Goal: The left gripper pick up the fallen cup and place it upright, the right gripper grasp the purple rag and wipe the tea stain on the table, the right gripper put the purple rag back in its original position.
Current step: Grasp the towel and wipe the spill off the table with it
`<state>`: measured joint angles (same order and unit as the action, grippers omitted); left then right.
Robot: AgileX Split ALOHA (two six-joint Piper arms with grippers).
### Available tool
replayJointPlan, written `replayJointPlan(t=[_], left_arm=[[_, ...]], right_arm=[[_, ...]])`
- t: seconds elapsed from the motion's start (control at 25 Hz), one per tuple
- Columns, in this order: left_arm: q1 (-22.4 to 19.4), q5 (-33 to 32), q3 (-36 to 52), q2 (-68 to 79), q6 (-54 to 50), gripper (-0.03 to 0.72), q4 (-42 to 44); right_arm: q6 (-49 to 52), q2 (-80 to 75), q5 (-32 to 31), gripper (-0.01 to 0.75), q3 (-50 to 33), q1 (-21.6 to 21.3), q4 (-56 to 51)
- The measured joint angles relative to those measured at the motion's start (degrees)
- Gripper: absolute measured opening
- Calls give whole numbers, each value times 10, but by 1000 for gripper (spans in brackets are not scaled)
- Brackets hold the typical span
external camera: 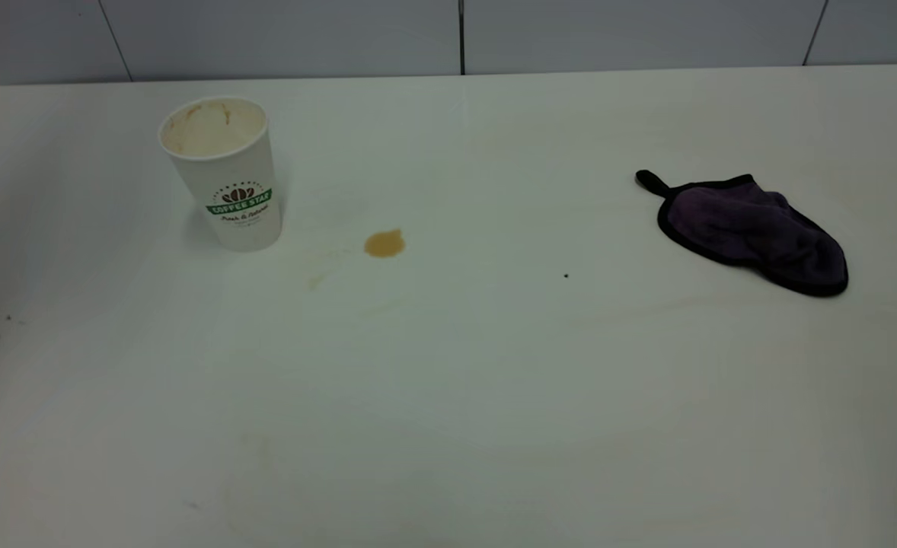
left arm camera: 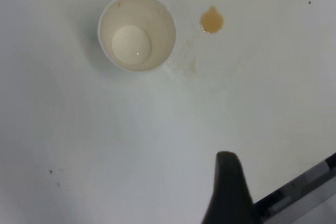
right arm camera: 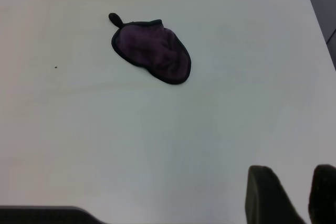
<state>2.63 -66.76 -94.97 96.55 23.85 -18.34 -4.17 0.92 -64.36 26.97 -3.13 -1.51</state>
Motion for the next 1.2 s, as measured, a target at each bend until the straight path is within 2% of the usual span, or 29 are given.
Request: replayJointPlan(t=[0.24, 0.6, 0.76, 0.92, 1.2], left_arm=[[0, 0, 33, -70, -47, 537, 12], [0, 0, 297, -334, -127, 537, 148], [0, 0, 376, -472, -136, 537, 174], [0, 0, 441, -593, -189, 537, 183], [0, 0, 564, -735, -229, 537, 183]], right_arm=[[0, 0, 0, 239, 0, 0, 0], [0, 0, 0, 239, 0, 0, 0], [0, 0, 0, 239, 0, 0, 0], [0, 0, 0, 239, 0, 0, 0], [0, 0, 0, 239, 0, 0, 0]])
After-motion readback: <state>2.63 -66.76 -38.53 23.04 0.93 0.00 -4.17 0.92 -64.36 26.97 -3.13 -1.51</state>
